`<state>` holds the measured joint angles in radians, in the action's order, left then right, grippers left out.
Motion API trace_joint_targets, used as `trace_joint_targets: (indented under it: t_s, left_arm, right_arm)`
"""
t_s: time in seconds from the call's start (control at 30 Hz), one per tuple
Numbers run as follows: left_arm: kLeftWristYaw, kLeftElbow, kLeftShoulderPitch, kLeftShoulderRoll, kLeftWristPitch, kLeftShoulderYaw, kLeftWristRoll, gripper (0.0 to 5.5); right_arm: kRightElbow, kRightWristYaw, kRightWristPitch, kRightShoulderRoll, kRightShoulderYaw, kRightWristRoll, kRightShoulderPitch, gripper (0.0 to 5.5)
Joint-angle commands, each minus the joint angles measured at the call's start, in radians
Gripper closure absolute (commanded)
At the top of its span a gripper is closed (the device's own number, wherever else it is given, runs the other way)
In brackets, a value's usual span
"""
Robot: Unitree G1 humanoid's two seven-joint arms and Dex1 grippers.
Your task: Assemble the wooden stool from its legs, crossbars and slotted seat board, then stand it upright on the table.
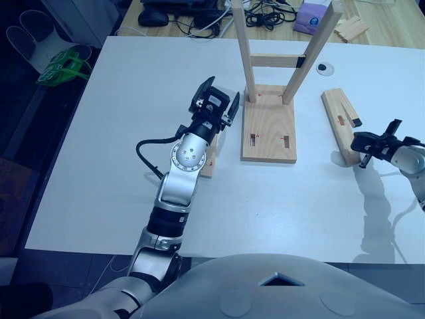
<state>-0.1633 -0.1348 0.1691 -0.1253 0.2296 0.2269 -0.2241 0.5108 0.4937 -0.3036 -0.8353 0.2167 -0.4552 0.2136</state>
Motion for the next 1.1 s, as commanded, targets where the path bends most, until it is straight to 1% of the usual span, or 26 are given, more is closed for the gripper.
trace_joint_targets:
  t_s: [0.03, 0.1, 0.17, 0.27, 0.33, 0.37, 0.5, 0.6, 0.67, 0.77, 0.87, 1.1]
  left_arm:
    - [0.001, 0.013, 0.006, -0.003, 0.001, -0.003, -0.001, 2.16]
    - [0.004, 0.014, 0.009, 0.001, 0.000, -0.003, -0.002, 2.16]
    - [0.008, 0.018, 0.010, 0.006, -0.003, -0.002, -0.002, 2.16]
    - [0.016, 0.018, 0.005, 0.015, -0.004, 0.002, -0.005, 2.16]
    - [0.016, 0.021, 0.007, 0.020, -0.006, 0.007, -0.004, 2.16]
    - [0.016, 0.022, 0.008, 0.021, -0.006, 0.009, -0.004, 2.16]
    - [0.011, 0.027, 0.014, 0.023, -0.009, 0.013, -0.003, 2.16]
    - [0.007, 0.030, 0.015, 0.024, -0.010, 0.017, -0.001, 2.16]
    - [0.006, 0.030, 0.015, 0.026, -0.010, 0.020, -0.002, 2.16]
    - [0.004, 0.029, 0.017, 0.027, -0.010, 0.023, -0.001, 2.16]
    - [-0.001, 0.029, 0.019, 0.026, -0.011, 0.026, 0.001, 2.16]
    - [-0.013, 0.029, 0.026, 0.021, -0.008, 0.029, 0.002, 2.16]
  right_arm:
    - [-0.021, -0.010, 0.004, 0.025, -0.029, 0.049, -0.001, 5.47]
    - [-0.020, -0.056, 0.062, 0.056, -0.092, 0.105, 0.004, 5.47]
    - [-0.038, -0.051, 0.158, 0.099, -0.178, 0.216, -0.022, 5.05]
    - [-0.057, 0.017, 0.301, 0.180, -0.249, 0.382, -0.046, 4.60]
    - [-0.049, 0.039, 0.418, 0.244, -0.307, 0.497, -0.018, 4.35]
    - [-0.032, 0.043, 0.465, 0.265, -0.332, 0.540, 0.005, 4.09]
    - [0.040, 0.029, 0.587, 0.303, -0.413, 0.643, 0.070, 3.38]
    - [0.074, 0.022, 0.592, 0.307, -0.420, 0.647, 0.078, 2.82]
    - [0.097, 0.019, 0.580, 0.308, -0.414, 0.632, 0.083, 2.34]
    - [0.156, -0.010, 0.558, 0.312, -0.409, 0.610, 0.112, 1.90]
    - [0.256, -0.039, 0.551, 0.312, -0.402, 0.590, 0.163, 1.84]
    - [0.485, 0.026, 0.542, 0.324, -0.351, 0.563, 0.283, 1.84]
